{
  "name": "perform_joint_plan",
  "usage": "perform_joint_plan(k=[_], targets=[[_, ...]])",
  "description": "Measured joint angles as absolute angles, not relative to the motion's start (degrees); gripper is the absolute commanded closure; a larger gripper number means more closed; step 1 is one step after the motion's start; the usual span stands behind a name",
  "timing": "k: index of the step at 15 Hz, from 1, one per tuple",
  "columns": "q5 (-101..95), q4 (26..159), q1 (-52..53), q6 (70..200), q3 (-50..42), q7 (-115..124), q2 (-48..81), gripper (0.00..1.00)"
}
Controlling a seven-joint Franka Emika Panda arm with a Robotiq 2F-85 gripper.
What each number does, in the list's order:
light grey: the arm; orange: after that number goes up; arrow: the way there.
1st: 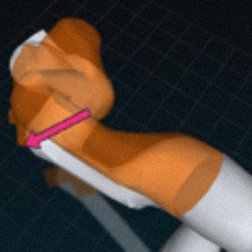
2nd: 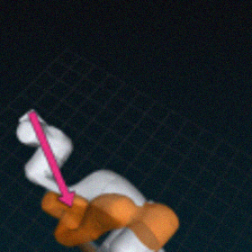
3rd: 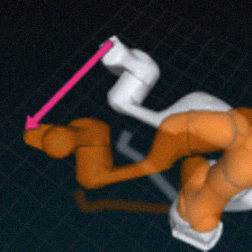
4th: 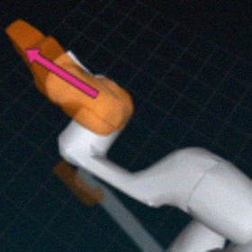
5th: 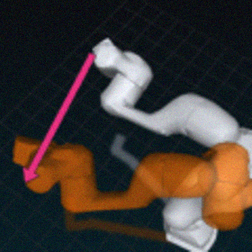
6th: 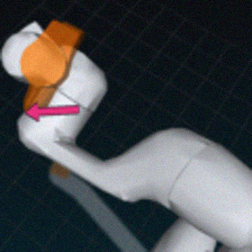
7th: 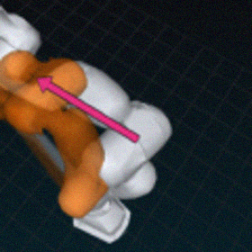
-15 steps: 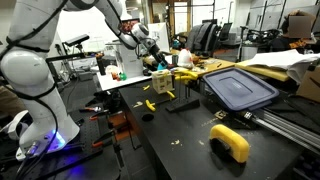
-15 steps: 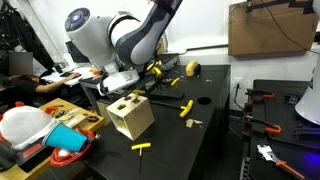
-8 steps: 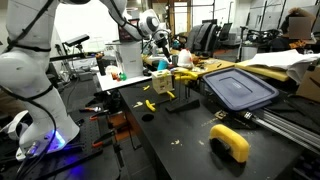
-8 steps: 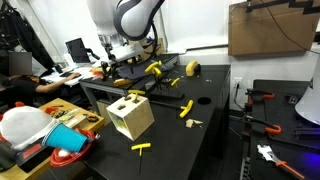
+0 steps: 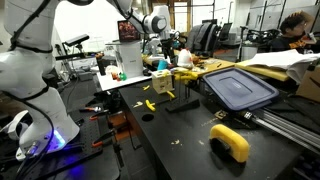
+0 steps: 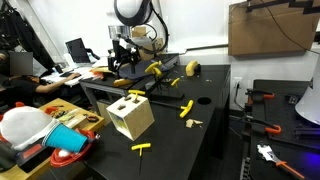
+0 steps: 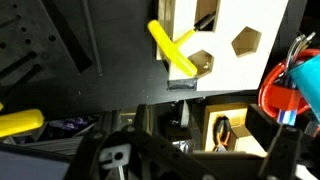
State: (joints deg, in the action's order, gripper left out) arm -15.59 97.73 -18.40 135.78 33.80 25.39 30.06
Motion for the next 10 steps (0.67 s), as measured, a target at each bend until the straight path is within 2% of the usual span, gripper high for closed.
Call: perform_joint_plan(k=[6,10], targets=[[-14.3,96.7,-21.9,133.3,36.5,4.6,37.1,0.00],[-14.3,92.8,-22.2,127.1,37.0,-8.3,41.9,0.00]])
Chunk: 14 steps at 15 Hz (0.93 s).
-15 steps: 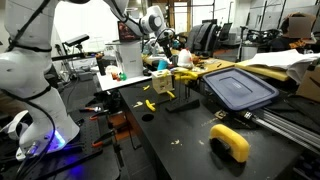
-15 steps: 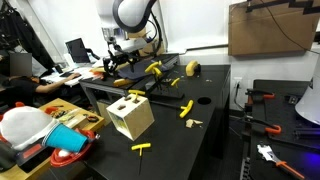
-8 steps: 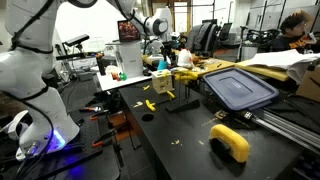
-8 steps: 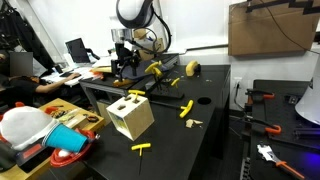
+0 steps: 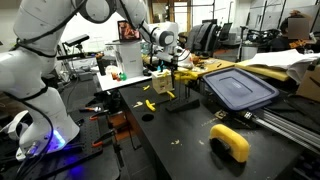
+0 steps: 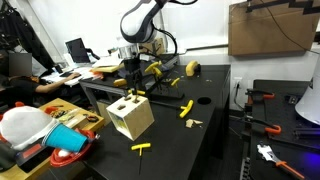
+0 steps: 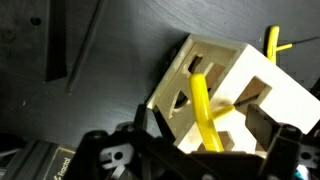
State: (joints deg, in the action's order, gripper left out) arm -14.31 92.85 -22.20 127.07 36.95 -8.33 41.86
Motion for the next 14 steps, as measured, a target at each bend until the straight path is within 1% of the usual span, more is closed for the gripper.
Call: perform_joint_plan(k=[4,5,8,12,13,14], targets=[[-14.3,87.2,-22.3,118.4,37.4,-20.9,45.9,0.00],[-11.5,85.6,-21.4,116.2,36.3,-24.9,46.5,0.00],[-1.7,80.8,-17.1,109.4,30.4,-37.1,47.1,0.00],[7.6,75.4,-12.4,102.5,24.1,-45.7,48.7,0.00],[9.2,74.3,-11.7,101.5,22.9,-46.6,49.2,0.25],[10.7,73.5,-11.0,100.9,21.8,-47.2,49.8,0.26]])
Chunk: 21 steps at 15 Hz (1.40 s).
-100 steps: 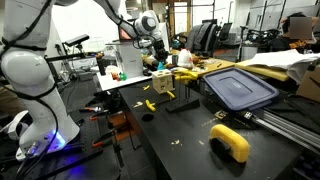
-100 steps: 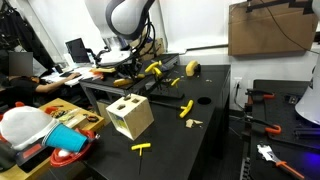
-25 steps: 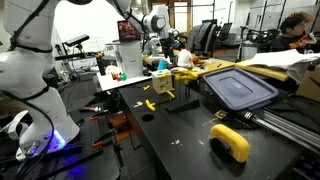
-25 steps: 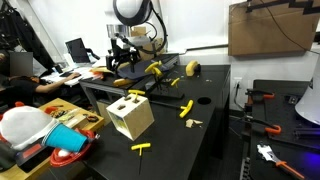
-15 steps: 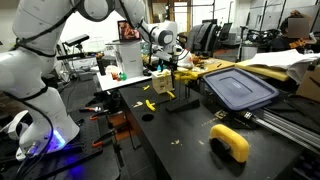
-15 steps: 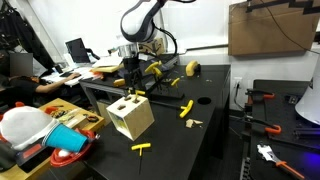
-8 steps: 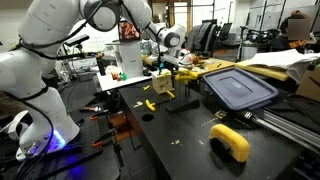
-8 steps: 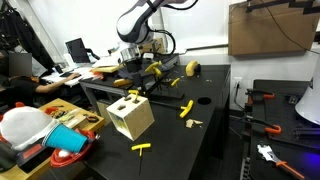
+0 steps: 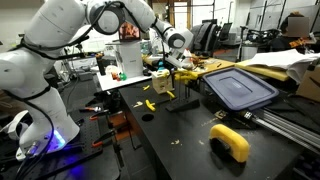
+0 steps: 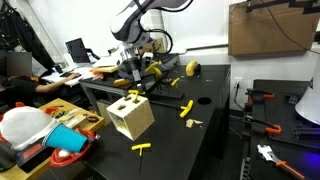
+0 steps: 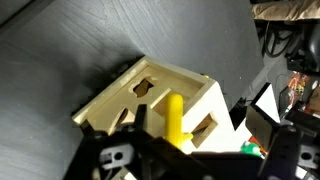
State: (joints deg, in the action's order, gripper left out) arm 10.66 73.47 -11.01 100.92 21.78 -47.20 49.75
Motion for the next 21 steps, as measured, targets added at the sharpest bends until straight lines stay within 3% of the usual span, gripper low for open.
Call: perform_joint_plan(k=[9,10,16,21], targets=[[19.2,69.3,-8.9,100.5,16.7,-44.2,51.8,0.95],[19.7,69.2,-8.9,100.6,16.5,-44.0,51.8,0.99],[20.6,69.0,-8.5,102.3,15.8,-41.9,51.0,0.96],[18.4,75.1,-6.7,110.8,12.8,-38.3,44.1,0.96]])
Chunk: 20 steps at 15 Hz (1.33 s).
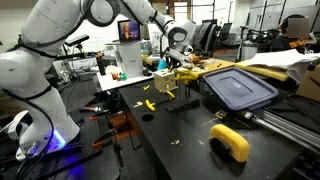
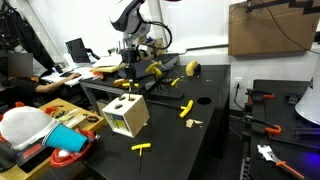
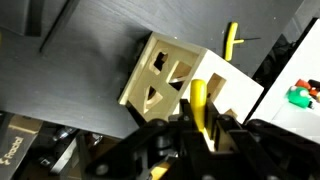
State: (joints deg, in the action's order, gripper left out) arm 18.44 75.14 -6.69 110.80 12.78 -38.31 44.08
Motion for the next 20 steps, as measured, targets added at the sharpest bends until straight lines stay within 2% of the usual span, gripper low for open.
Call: perform_joint_plan(k=[6,12,20], targets=[[9.0,89.0,-3.4,119.0,9.0,-31.9,29.0,0.96],[-4.3,103.6,1.4,120.0,6.5,-18.2,13.4,0.96],[-15.3,113.5,2.8,116.7,5.9,-1.5,5.6,0.96]])
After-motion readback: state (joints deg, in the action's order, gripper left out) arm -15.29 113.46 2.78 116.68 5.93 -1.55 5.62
